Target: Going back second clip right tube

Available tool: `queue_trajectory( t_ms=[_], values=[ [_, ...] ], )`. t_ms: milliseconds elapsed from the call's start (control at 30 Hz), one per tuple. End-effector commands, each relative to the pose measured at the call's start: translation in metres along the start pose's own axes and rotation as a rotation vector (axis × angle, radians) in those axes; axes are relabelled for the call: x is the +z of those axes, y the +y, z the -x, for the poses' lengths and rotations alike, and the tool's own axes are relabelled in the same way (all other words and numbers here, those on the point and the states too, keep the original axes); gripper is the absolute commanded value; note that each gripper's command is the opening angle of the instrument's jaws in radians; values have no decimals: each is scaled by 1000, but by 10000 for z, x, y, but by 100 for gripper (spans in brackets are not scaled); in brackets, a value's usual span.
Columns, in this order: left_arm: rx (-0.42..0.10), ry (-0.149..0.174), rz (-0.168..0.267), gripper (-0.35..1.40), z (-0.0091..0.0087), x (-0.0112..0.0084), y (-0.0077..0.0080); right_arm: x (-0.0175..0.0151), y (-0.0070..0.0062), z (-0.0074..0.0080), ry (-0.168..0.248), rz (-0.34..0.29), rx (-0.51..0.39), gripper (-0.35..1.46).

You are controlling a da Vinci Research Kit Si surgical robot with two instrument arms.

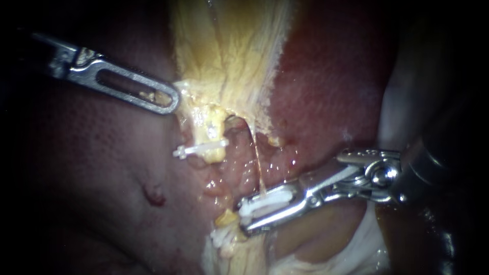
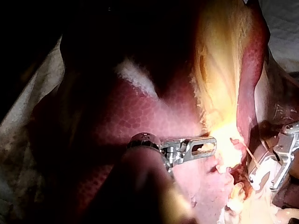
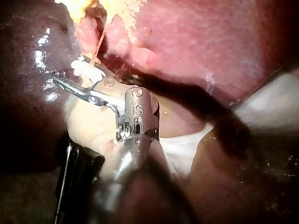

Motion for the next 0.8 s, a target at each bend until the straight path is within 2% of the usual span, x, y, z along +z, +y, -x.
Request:
queue_trajectory(
  t_ms=[33, 267, 400, 633, 800],
  values=[
    [0, 0, 0, -35, 0, 0, 0, -1, 1, 0, 5, 8, -8, 43],
    [0, 0, 0, -35, 0, 0, 0, 3, 8, -3, 48, 77, -138, 48],
    [0, -1, 0, -35, 0, 0, 0, 8, 16, 1, 68, 122, -210, 49],
    [1, -1, 1, -35, -1, 1, 0, 10, 33, 7, 77, 179, -366, 50],
    [1, -1, 1, -35, -1, 1, 0, 0, 39, 6, 83, 217, -454, 50]
  ],
)
